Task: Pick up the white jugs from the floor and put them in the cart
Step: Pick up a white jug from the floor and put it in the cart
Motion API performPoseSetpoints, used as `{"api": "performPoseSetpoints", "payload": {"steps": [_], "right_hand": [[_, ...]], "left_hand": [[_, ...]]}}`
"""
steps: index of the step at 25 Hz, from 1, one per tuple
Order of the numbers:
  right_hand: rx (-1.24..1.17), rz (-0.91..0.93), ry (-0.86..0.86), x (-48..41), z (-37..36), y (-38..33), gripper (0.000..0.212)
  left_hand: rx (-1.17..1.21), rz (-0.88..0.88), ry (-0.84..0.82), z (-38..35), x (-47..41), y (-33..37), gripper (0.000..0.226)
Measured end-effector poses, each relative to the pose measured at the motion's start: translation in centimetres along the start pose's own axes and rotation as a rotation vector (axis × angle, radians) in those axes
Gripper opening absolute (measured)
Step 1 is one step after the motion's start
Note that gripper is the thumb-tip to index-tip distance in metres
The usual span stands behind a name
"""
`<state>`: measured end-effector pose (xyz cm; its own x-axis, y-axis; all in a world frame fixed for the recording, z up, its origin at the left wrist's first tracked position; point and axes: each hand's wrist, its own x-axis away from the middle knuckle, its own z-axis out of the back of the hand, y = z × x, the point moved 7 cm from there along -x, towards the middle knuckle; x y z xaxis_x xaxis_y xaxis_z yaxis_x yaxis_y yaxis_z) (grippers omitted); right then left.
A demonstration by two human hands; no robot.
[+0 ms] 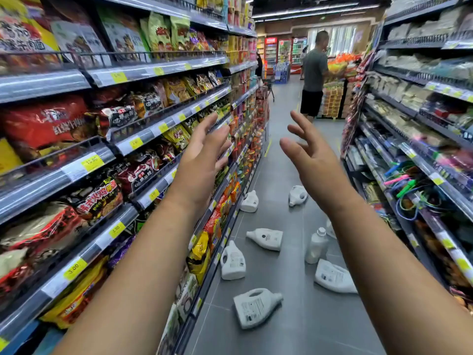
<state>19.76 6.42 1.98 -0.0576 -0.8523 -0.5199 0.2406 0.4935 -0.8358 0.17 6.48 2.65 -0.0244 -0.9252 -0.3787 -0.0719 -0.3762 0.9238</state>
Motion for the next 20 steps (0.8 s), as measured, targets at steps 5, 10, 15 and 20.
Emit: {"api": "performPoseSetpoints", "payload": {"steps": [5, 10, 15, 20], "right_hand": [[0.064, -0.097, -0.013, -2.1, 0.1, 7.3, 0.055], [0.156, -0.186, -0.056, -5.8, 1.4, 18.1, 0.070], [0.189, -0.275, -0.156, -9.1, 1.4, 27.6, 0.063], [0.218, -0.415, -0.232, -10.5, -0.6, 36.8, 0.072]], "left_hand": [[-0.021, 0.044, -0.035, -1.9, -3.2, -7.2, 0.057], [-0.100, 0.134, -0.012, -5.3, -8.0, -16.9, 0.075], [-0.163, 0.232, -0.016, -7.5, -11.6, -25.2, 0.081], [-0.259, 0.385, -0.034, -7.2, -14.7, -33.8, 0.095]]}}
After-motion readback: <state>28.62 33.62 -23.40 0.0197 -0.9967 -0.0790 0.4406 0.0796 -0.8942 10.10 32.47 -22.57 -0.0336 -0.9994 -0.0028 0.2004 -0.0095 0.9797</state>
